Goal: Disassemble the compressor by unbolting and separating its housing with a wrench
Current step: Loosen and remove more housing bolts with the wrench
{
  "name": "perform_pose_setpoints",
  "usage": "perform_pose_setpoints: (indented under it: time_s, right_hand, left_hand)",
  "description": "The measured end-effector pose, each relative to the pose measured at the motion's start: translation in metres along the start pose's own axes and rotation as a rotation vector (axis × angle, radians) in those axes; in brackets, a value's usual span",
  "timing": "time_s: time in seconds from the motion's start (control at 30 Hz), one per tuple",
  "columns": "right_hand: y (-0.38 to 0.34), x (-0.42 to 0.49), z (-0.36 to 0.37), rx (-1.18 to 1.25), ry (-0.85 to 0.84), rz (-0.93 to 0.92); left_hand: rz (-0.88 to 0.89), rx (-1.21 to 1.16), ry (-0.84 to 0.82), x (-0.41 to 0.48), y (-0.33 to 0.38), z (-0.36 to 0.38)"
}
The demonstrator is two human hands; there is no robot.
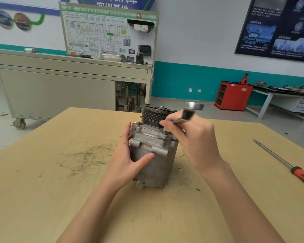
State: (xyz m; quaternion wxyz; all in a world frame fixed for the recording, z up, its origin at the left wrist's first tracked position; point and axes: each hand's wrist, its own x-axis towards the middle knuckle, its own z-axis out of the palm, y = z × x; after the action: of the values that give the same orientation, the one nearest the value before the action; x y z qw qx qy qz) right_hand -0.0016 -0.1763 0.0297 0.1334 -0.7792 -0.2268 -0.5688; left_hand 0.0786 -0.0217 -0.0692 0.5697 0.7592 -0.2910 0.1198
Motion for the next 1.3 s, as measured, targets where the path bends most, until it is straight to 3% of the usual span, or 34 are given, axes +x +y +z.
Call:
perform_pose_setpoints:
  time_s: [0.2, 0.27, 0.37, 0.43, 0.53, 0.6, 0.7, 0.83, 1.03, 1.2, 1.3]
  right_hand:
    - [-0.001, -0.01, 0.013, -0.067, 0.081, -0.017]
    - [0.004, -0.024, 0.014, 0.161, 0.157, 0.188]
    - [0.021, -0.034, 0.014, 0.854, 0.232, 0.718]
    - [0.038, -0.032, 0.013, 1.199, 0.192, 1.008]
    - [0.05, -0.024, 0.014, 1.407, 0.147, 1.208]
    - [0.049, -0.021, 0.016, 1.361, 0.263, 1.168]
    - [0.039, -0.023, 0.011, 0.93, 0.373, 0.912]
    - [0.02, -0.022, 0.007, 0.573, 0.278, 0.52]
    - [0.012, -0.022, 0.009, 0.16, 0.181, 0.164]
    - [0.009, -0.02, 0.009, 0.109, 0.148, 0.088]
    - [0.012, -0.027, 0.014, 0.317, 0.16, 0.264]
  left_hand:
    - [0.006, -0.021, 0.005, 0.0, -0.001, 0.0]
    - [0.001, -0.014, 0.004, 0.0, -0.001, 0.0]
    - [-0.01, -0.008, 0.011, 0.0, -0.002, 0.001]
    - [-0.008, -0.012, 0.015, 0.0, -0.002, 0.001]
    - [-0.003, -0.049, 0.001, 0.0, -0.003, 0.0]
    - [-0.004, -0.061, -0.004, 0.0, -0.003, -0.001]
    - [-0.011, -0.067, -0.013, 0.001, -0.004, 0.0]
    - [0.0, -0.071, -0.005, 0.001, -0.003, 0.001]
    - [0.014, -0.05, 0.008, 0.001, -0.003, 0.001]
    - [0.013, -0.042, 0.012, 0.001, -0.004, 0.001]
    - [0.009, -0.042, 0.01, 0.002, -0.005, 0.002]
